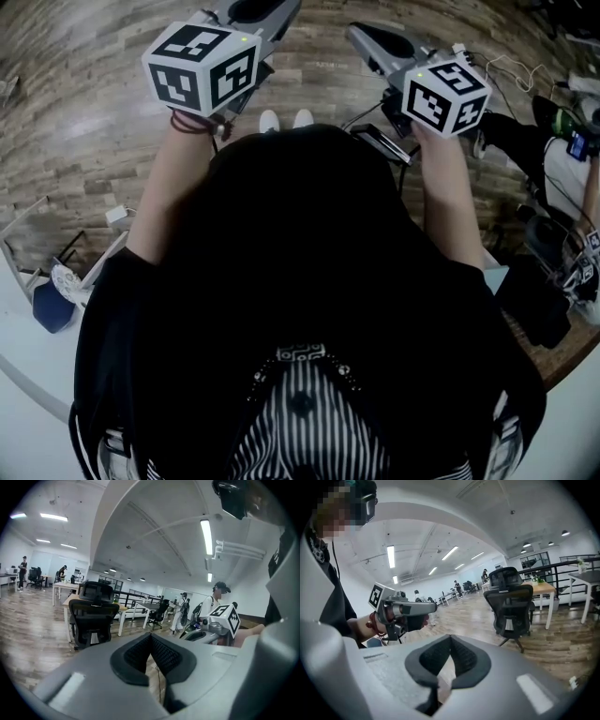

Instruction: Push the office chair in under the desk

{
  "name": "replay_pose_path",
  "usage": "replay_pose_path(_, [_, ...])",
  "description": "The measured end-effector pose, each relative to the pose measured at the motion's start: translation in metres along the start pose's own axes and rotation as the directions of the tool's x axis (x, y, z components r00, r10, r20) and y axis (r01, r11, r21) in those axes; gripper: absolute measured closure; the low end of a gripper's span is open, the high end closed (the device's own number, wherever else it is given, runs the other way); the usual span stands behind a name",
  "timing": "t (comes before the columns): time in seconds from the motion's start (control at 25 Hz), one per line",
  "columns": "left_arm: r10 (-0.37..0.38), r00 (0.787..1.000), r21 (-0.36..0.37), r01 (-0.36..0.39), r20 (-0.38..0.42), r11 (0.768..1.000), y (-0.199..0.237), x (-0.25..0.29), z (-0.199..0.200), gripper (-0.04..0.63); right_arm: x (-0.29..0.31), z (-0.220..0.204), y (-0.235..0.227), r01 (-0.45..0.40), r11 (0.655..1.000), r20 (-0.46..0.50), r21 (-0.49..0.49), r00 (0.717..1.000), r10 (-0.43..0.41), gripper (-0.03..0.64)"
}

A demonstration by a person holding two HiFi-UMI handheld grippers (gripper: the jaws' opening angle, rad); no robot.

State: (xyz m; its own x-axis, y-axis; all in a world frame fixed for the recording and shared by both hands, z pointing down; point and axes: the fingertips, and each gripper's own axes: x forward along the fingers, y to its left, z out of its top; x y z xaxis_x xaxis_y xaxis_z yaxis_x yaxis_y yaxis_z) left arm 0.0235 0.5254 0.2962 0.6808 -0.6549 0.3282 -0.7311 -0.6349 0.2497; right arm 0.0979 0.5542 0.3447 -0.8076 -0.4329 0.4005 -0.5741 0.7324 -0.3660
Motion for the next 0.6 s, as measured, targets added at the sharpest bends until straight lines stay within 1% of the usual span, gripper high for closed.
replay_pose_path(0.12, [0.001,1.0,0.006,-0.001,-0.018,1.0,-0.008,0.01,-0.004,0.594,-0.007,-0.009,-0.008,-0.021,0.999,-0.001,0.028,1.0,0.021,0.617])
replay_pose_path(0.28, [-0.002,0.999,0.048,0.004,-0.048,0.999,-0.015,0.019,-0.02,0.594,-0.01,-0.025,-0.019,-0.044,0.994,-0.001,0.097,0.999,0.045,0.617])
replay_pose_path(0.44, [0.014,0.998,0.022,-0.012,-0.065,1.0,-0.008,0.02,-0.033,0.594,-0.004,-0.035,-0.027,-0.052,0.99,-0.004,0.134,0.999,0.053,0.617])
replay_pose_path(0.52, [0.018,0.998,0.022,-0.017,-0.064,1.0,-0.001,0.018,-0.028,0.594,0.001,-0.031,-0.03,-0.052,0.987,0.003,0.154,0.999,0.053,0.617])
replay_pose_path(0.6, [0.014,0.998,0.023,-0.013,-0.06,1.0,0.01,0.017,-0.022,0.594,0.01,-0.025,-0.033,-0.04,0.989,-0.011,0.139,0.999,0.042,0.617])
